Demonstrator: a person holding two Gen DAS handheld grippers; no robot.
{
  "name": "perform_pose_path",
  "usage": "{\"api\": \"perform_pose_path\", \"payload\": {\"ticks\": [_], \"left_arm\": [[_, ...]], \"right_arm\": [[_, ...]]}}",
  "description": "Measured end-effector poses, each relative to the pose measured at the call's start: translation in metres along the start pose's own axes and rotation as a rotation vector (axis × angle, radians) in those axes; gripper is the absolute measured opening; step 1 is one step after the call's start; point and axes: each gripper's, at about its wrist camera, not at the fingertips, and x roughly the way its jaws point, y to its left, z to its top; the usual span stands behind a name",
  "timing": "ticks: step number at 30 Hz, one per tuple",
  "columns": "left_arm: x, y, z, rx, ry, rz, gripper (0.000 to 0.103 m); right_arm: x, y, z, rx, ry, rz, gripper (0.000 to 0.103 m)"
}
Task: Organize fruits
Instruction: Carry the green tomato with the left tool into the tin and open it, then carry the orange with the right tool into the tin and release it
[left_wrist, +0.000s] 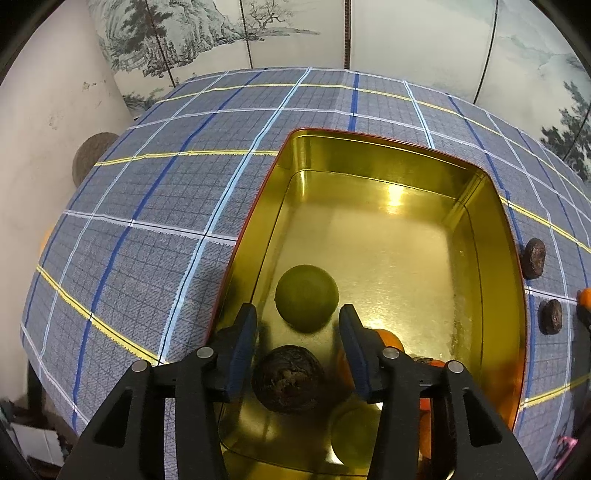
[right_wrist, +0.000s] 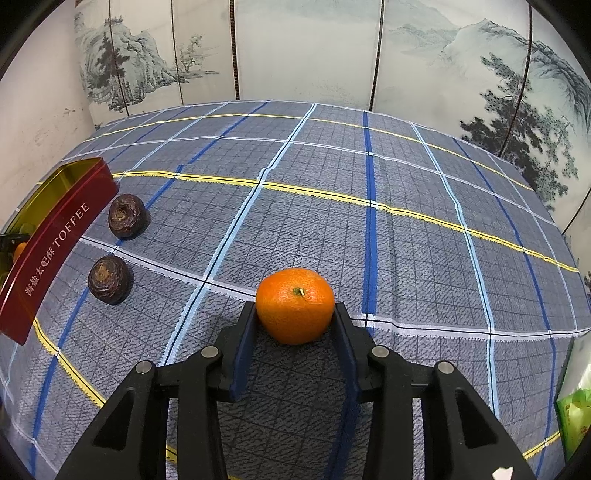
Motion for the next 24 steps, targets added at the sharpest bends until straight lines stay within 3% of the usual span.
{"api": "perform_pose_path", "payload": {"ticks": [11, 18, 24], "left_arm": [[-0.021, -0.005, -0.007, 0.014, -0.063, -0.041, 0.064], [-0.049, -0.005, -0.022, 0.021, -0.163, -0.056, 0.069], [-0.066, 0.005, -0.034, 0.015, -0.197, -0.030, 0.069]], "right_arm": [[-0.002, 0.007, 0.003, 0.021, 0.008, -0.025, 0.036], [-0.020, 0.024, 0.012, 0.017, -0.020, 0.027, 0.036], [-0.035, 0.060, 0.026, -0.034, -0.051, 0.095, 0.036]]}}
